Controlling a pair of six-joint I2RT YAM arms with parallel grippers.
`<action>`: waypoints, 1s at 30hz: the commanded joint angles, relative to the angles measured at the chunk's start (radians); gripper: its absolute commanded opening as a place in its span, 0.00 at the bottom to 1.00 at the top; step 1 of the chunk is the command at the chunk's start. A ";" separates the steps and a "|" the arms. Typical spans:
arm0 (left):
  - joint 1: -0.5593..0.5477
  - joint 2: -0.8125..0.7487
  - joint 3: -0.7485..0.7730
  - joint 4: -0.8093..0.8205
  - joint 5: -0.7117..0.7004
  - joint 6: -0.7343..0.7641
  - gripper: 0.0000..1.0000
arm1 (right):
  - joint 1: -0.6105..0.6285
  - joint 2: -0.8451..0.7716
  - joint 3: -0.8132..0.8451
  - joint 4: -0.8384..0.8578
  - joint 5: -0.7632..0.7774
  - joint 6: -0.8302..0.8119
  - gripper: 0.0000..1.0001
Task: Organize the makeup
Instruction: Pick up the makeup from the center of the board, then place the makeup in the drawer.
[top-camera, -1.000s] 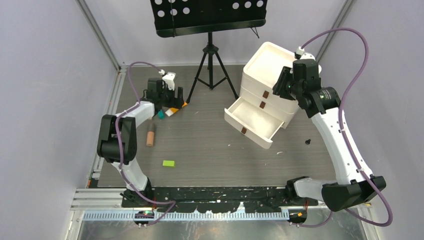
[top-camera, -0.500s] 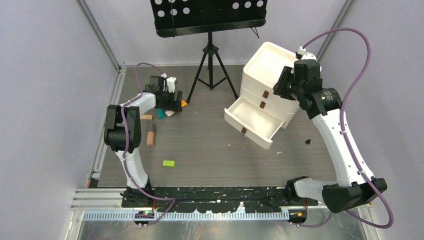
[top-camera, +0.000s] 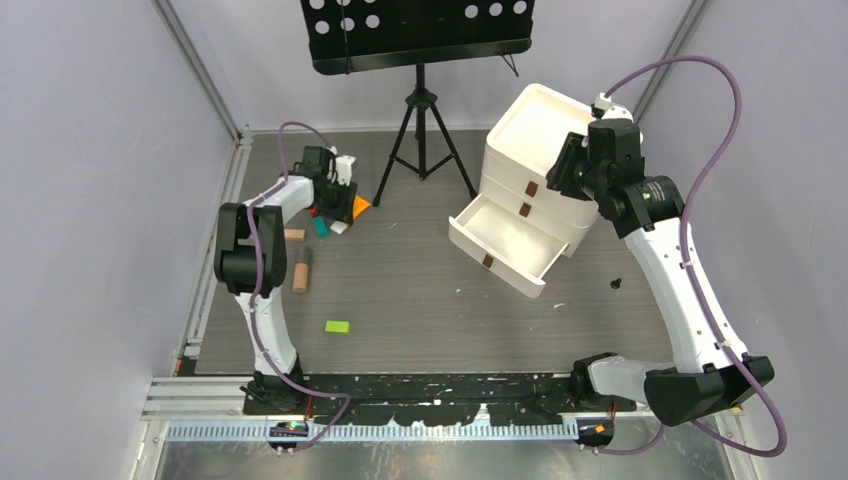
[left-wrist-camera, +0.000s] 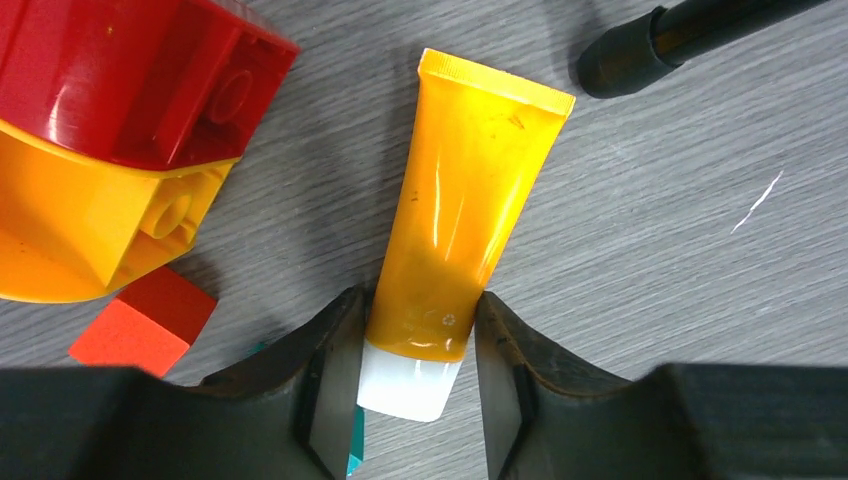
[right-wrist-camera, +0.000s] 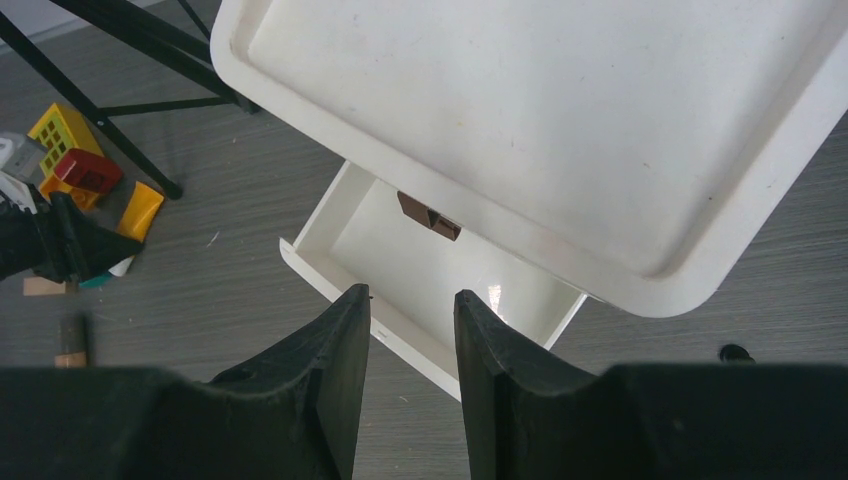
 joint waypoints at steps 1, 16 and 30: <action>-0.014 -0.002 -0.012 -0.070 -0.008 0.025 0.38 | 0.006 -0.015 0.006 0.026 -0.007 -0.011 0.42; -0.323 -0.431 -0.318 0.077 -0.091 -0.077 0.33 | 0.006 -0.039 0.006 0.028 -0.051 0.007 0.42; -0.560 -0.424 -0.155 0.254 0.051 0.146 0.32 | 0.006 -0.113 -0.002 0.018 -0.037 0.001 0.42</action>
